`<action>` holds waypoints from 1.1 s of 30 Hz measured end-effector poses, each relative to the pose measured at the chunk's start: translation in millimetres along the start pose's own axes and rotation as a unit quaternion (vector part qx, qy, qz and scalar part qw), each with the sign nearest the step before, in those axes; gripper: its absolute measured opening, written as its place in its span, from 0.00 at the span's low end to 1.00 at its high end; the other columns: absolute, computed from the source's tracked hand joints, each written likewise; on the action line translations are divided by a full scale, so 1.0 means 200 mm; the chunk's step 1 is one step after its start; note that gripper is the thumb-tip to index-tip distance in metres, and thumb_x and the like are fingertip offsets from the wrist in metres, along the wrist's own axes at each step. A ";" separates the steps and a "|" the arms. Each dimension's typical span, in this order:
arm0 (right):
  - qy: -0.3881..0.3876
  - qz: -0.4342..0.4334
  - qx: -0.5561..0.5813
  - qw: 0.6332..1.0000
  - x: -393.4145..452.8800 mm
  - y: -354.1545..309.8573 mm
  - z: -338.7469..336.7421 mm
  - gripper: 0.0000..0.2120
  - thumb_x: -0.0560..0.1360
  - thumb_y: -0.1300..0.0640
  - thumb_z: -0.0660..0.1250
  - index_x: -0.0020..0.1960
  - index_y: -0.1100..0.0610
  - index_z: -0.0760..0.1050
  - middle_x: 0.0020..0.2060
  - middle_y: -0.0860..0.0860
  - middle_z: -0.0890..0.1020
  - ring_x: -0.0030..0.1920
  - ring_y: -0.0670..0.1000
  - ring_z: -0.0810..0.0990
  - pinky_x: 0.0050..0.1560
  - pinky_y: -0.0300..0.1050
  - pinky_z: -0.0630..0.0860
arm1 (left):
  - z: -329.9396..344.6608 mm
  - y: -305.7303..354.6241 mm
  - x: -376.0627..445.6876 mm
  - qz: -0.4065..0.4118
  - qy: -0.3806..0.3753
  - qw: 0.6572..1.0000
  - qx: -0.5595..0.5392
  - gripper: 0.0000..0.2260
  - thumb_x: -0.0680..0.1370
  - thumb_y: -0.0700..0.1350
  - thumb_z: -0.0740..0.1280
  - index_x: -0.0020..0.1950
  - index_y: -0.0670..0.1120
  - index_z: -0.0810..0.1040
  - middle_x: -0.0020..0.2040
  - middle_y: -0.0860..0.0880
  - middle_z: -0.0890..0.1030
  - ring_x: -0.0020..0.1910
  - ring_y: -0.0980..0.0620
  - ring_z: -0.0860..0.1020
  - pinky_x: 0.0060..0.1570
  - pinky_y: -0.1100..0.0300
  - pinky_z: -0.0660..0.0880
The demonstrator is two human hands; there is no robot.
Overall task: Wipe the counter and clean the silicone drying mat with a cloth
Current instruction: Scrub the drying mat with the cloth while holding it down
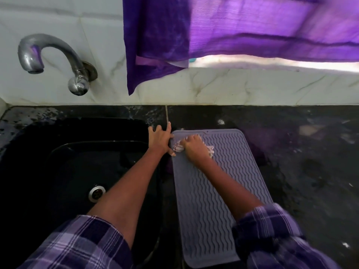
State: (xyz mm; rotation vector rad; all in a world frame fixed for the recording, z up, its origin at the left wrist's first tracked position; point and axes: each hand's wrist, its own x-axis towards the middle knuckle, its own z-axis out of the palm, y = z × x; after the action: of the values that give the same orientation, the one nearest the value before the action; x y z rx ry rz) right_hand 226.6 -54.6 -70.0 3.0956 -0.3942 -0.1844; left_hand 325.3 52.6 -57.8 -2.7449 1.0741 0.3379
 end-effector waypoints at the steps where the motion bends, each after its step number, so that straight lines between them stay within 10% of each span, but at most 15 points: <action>1: -0.012 -0.009 0.014 1.000 -0.05 0.00 -0.01 0.16 0.77 0.59 0.62 0.64 0.58 0.72 0.63 0.60 0.73 0.65 0.60 0.69 0.66 0.53 0.67 | -0.01 0.00 0.00 0.002 -0.002 1.000 0.004 0.53 0.66 0.64 0.73 0.79 0.44 0.46 0.69 0.45 0.72 0.71 0.46 0.64 0.66 0.48 0.61; 5: -0.125 -0.009 0.025 0.992 0.09 0.00 -0.21 0.16 0.75 0.60 0.65 0.62 0.59 0.74 0.61 0.57 0.77 0.62 0.57 0.75 0.62 0.49 0.71 | -0.08 -0.02 0.03 0.010 -0.041 0.999 -0.032 0.46 0.72 0.55 0.72 0.80 0.45 0.46 0.71 0.46 0.71 0.72 0.45 0.63 0.68 0.46 0.59; 12: 0.026 -0.023 0.039 0.999 0.10 -0.06 -0.08 0.17 0.79 0.61 0.57 0.65 0.56 0.73 0.59 0.57 0.74 0.61 0.58 0.69 0.61 0.48 0.65 | -0.06 -0.07 0.08 -0.003 -0.016 0.997 -0.072 0.36 0.78 0.41 0.63 0.80 0.48 0.46 0.69 0.48 0.73 0.71 0.47 0.64 0.69 0.46 0.59; 17: -0.124 -0.003 0.067 0.990 0.11 0.02 -0.15 0.17 0.72 0.60 0.68 0.62 0.56 0.76 0.60 0.56 0.77 0.61 0.58 0.74 0.60 0.49 0.72 | -0.06 -0.07 0.08 0.011 0.015 0.995 -0.101 0.35 0.77 0.40 0.63 0.80 0.47 0.49 0.67 0.52 0.76 0.71 0.48 0.65 0.67 0.48 0.60; 19: -0.065 0.000 0.075 0.995 0.18 0.02 -0.18 0.16 0.75 0.59 0.64 0.62 0.55 0.76 0.57 0.58 0.77 0.59 0.59 0.73 0.57 0.50 0.73 | -0.08 -0.07 0.08 -0.026 0.075 0.987 -0.143 0.33 0.77 0.41 0.64 0.79 0.46 0.52 0.63 0.52 0.79 0.69 0.48 0.67 0.64 0.51 0.61; 33: 0.042 -0.036 0.019 0.998 0.22 -0.05 -0.07 0.15 0.76 0.58 0.61 0.61 0.60 0.74 0.60 0.57 0.75 0.60 0.57 0.71 0.55 0.50 0.70 | -0.07 0.11 -0.02 -0.037 -0.019 0.998 -0.052 0.65 0.62 0.56 0.80 0.77 0.45 0.31 0.72 0.41 0.62 0.70 0.43 0.63 0.68 0.42 0.59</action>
State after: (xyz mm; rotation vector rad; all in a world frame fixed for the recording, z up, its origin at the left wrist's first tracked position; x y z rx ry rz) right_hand 273.4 -55.1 -61.9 3.1441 -0.2868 -0.0481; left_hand 310.5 35.7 -45.6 -2.8484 0.9682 0.4457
